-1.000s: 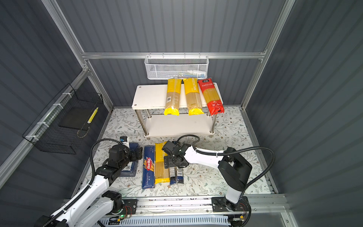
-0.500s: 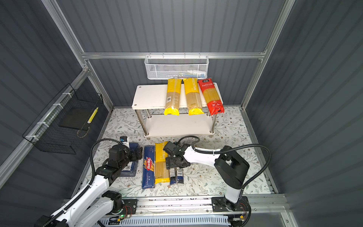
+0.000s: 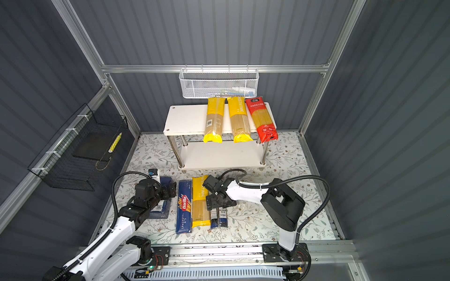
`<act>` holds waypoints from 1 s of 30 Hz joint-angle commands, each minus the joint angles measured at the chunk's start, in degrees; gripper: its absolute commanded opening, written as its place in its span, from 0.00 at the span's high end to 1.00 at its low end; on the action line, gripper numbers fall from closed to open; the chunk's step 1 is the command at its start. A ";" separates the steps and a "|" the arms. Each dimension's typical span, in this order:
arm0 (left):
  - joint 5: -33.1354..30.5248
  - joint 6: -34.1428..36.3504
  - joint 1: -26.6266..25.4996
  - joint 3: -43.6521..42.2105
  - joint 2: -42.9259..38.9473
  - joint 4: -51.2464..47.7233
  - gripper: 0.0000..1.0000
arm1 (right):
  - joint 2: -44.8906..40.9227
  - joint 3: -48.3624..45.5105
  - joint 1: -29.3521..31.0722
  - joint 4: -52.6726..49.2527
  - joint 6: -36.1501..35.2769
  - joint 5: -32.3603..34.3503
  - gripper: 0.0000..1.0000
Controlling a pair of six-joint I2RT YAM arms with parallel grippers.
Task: Place and organize the pasta boxes and bags onto the shelf
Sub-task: 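Lower the open right gripper over the two clear white-labelled bags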
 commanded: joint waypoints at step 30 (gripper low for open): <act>-0.69 0.94 -0.28 0.38 0.35 0.25 0.01 | 0.20 2.28 -1.29 -5.71 -7.75 3.05 0.01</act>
